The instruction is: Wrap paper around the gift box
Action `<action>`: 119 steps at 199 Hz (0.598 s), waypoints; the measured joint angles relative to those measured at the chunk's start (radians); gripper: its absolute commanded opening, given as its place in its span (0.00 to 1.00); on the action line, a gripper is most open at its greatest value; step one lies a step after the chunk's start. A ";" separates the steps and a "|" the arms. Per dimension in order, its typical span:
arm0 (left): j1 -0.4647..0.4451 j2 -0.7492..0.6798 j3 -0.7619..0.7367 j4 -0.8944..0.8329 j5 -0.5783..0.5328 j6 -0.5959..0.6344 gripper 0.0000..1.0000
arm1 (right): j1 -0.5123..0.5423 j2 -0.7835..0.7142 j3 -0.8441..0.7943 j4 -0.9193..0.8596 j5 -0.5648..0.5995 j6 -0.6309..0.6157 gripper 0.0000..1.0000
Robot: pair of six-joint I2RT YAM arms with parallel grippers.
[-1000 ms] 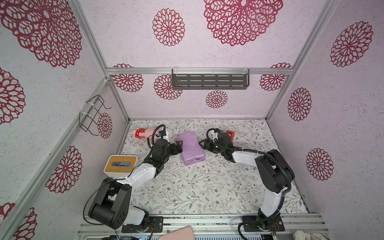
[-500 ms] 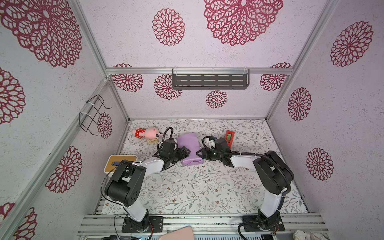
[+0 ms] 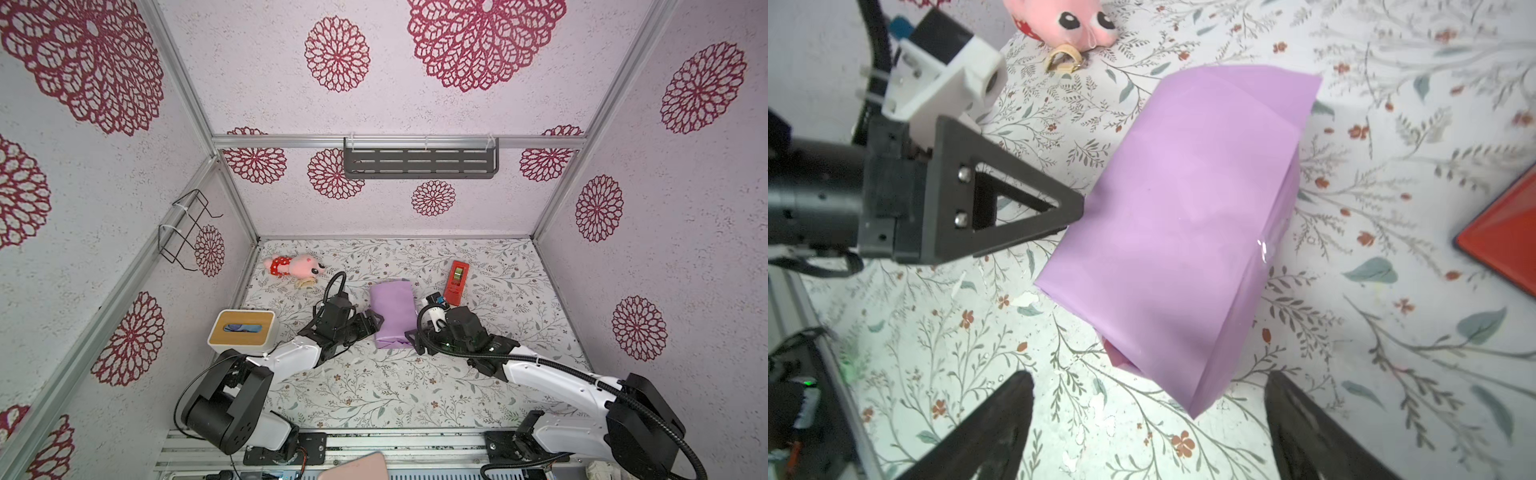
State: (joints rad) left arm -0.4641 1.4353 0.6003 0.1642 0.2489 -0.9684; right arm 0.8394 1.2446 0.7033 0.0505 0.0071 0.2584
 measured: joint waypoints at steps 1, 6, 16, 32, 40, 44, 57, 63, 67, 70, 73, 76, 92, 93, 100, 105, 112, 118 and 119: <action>0.001 -0.001 0.000 0.000 0.000 0.000 0.87 | 0.004 0.003 0.004 -0.005 0.004 -0.008 0.89; 0.006 -0.003 0.000 0.000 0.000 0.000 0.87 | 0.018 0.017 0.019 -0.014 0.021 -0.037 0.89; 0.016 -0.003 0.000 -0.002 0.003 0.001 0.87 | 0.042 0.055 0.055 -0.041 0.055 -0.087 0.90; 0.026 -0.002 0.000 -0.011 0.005 0.003 0.87 | 0.075 0.139 0.119 -0.073 0.112 -0.156 0.91; 0.028 -0.002 0.000 -0.013 0.006 0.006 0.87 | 0.089 0.178 0.143 -0.085 0.137 -0.185 0.91; 0.029 -0.002 0.000 -0.013 0.008 0.006 0.87 | 0.093 0.193 0.153 -0.090 0.149 -0.196 0.91; 0.031 0.000 0.001 -0.013 0.011 0.010 0.87 | 0.106 0.240 0.181 -0.109 0.176 -0.238 0.90; 0.031 0.003 0.001 -0.013 0.012 0.012 0.87 | 0.109 0.257 0.192 -0.116 0.184 -0.253 0.90; 0.031 0.005 0.001 -0.013 0.012 0.013 0.87 | 0.111 0.270 0.200 -0.122 0.190 -0.265 0.90; 0.032 0.006 0.001 -0.013 0.013 0.013 0.87 | 0.112 0.279 0.208 -0.127 0.195 -0.272 0.90; 0.032 0.008 0.001 -0.013 0.013 0.014 0.87 | 0.113 0.288 0.214 -0.131 0.199 -0.280 0.90; 0.032 0.010 0.001 -0.013 0.013 0.014 0.87 | 0.114 0.295 0.221 -0.134 0.202 -0.287 0.89; 0.033 0.021 0.001 -0.013 0.017 0.014 0.87 | 0.115 0.333 0.250 -0.143 0.221 -0.320 0.87; 0.033 0.021 0.001 -0.013 0.017 0.014 0.87 | 0.115 0.334 0.251 -0.143 0.222 -0.321 0.87; 0.034 0.024 0.001 -0.013 0.019 0.014 0.87 | 0.115 0.344 0.256 -0.145 0.231 -0.331 0.85; 0.034 0.026 0.001 -0.013 0.020 0.014 0.86 | 0.115 0.349 0.258 -0.147 0.238 -0.338 0.84; 0.035 0.026 0.001 -0.013 0.021 0.015 0.86 | 0.115 0.353 0.258 -0.150 0.248 -0.347 0.83; 0.036 0.027 0.001 -0.012 0.023 0.015 0.87 | 0.115 0.356 0.258 -0.154 0.256 -0.350 0.81; 0.036 0.027 0.001 -0.012 0.023 0.015 0.87 | 0.115 0.356 0.258 -0.154 0.257 -0.352 0.81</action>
State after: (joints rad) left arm -0.4278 1.4624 0.6010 0.1524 0.2722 -0.9531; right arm 0.9546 1.6005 0.9611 -0.1036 0.2642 -0.0937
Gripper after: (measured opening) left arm 0.866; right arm 0.834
